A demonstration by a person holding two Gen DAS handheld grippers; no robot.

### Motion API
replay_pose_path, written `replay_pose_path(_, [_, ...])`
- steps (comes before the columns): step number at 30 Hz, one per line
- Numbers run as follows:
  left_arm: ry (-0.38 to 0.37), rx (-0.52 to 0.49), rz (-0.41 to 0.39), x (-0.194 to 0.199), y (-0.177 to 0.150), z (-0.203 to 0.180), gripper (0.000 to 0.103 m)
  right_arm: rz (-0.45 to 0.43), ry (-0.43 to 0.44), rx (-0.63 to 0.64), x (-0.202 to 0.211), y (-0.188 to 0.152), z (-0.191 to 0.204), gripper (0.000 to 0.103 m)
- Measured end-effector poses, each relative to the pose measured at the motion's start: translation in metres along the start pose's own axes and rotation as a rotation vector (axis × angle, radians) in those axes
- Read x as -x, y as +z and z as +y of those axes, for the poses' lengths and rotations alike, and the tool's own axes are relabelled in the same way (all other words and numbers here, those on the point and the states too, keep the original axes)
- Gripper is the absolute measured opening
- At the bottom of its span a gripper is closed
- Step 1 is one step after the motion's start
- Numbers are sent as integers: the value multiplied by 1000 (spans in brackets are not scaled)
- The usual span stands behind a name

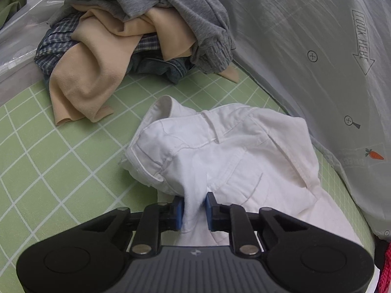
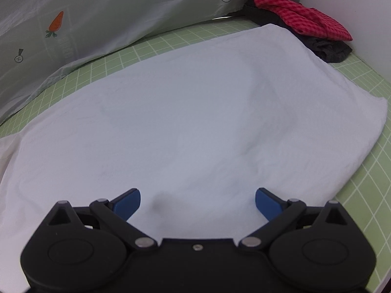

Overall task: Fold clothes
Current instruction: 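Grasp the waistband with the left gripper and fold it over the legs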

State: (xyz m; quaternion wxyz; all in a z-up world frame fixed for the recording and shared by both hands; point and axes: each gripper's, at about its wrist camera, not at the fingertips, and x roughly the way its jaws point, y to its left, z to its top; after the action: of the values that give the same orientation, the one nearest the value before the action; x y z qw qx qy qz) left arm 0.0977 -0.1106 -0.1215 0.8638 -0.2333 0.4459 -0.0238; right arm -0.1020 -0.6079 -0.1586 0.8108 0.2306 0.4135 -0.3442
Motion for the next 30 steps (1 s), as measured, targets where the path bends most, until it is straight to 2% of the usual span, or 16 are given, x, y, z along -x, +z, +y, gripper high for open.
replay_pose_path(2, [-31, -33, -30, 12, 0, -9, 13, -1, -2, -15, 2, -1, -8, 102])
replay_pose_path(3, [-46, -55, -44, 18, 1, -15, 6, -1, -5, -18, 2, -1, -11, 102])
replay_pose_path(7, [-111, -165, -90, 40, 1, -52, 5, 1, -7, -23, 7, -1, -23, 102])
replay_pose_path(11, [-186, -277, -102, 53, -10, -102, 4, -1, -10, -10, 13, 1, -37, 102])
replay_pose_path(17, [-302, -440, -71, 51, -46, -186, 4, -9, -38, 30, 19, 9, -70, 102])
replay_pose_path(21, [-338, -525, 9, 31, -94, -241, 4, -5, -68, 16, 17, 19, -103, 102])
replay_pose_path(24, [-304, -547, 109, 2, -134, -270, 5, -3, -96, 6, 14, 27, -130, 102])
replay_pose_path(27, [-213, -519, 237, -39, -169, -280, 10, 5, -119, 3, 9, 35, -156, 102])
replay_pose_path(28, [-196, -504, 263, -50, -178, -281, 12, 5, -125, 1, 8, 38, -163, 102])
replay_pose_path(30, [-180, -475, 266, -58, -185, -282, 16, -1, -135, -2, 4, 45, -177, 102])
